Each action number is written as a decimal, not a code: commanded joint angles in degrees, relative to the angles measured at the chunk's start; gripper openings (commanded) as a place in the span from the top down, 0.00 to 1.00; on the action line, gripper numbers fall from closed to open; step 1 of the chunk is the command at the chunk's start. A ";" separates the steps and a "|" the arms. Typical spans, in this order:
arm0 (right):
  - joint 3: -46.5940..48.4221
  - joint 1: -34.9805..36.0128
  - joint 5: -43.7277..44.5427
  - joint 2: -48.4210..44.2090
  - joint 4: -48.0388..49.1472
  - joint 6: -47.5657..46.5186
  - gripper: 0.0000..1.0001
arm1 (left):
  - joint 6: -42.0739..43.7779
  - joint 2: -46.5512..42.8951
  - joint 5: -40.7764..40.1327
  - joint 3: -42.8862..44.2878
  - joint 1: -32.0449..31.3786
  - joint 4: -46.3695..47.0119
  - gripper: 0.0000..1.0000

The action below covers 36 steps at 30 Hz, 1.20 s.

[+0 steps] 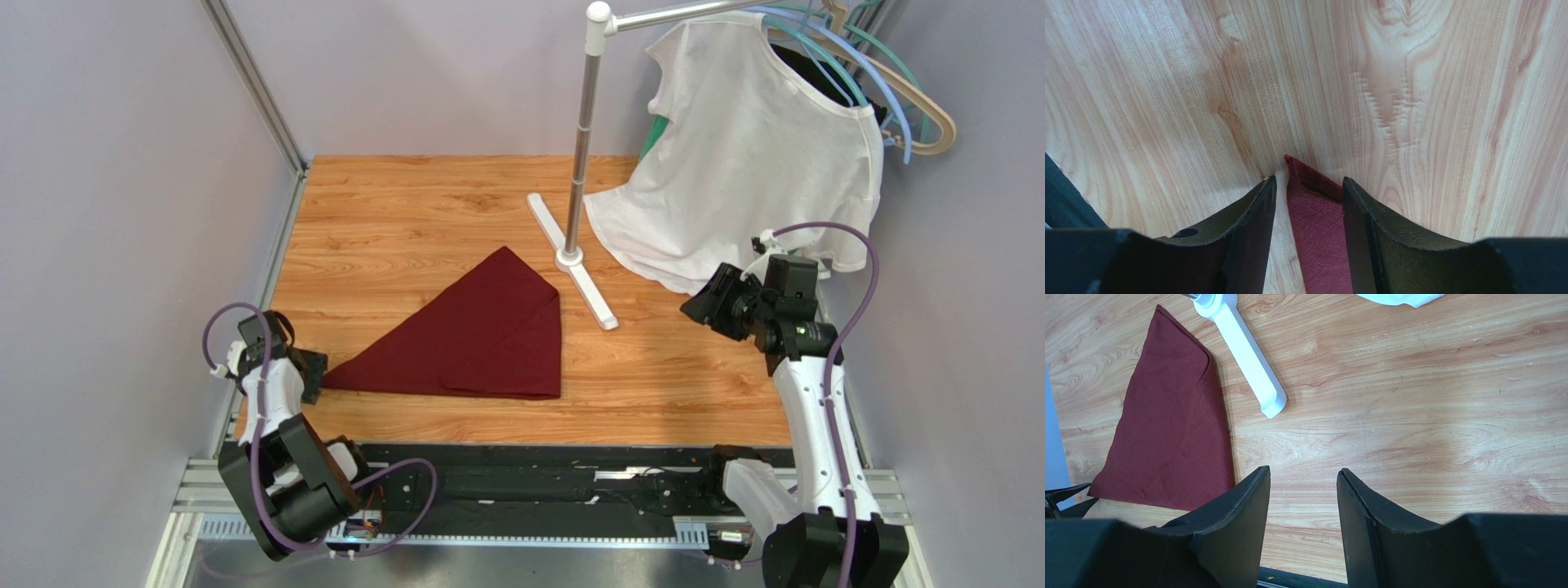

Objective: Fold the napkin, place the utensils inside, and roll it up
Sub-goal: Fold the napkin at the center of the board.

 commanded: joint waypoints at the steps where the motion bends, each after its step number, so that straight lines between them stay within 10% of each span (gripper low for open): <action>1: 2.07 -0.02 0.24 -1.47 0.33 -1.03 0.52 | -0.40 -0.45 -1.33 0.93 0.73 -0.62 0.48; 27: 1.45 -0.02 -1.87 -2.70 0.77 -0.41 0.52 | -0.05 4.82 -2.91 4.18 0.65 -1.24 0.59; 36: 1.80 -0.02 -2.66 -3.31 0.50 -0.59 0.52 | 0.30 5.17 -3.44 4.53 0.65 -1.42 0.79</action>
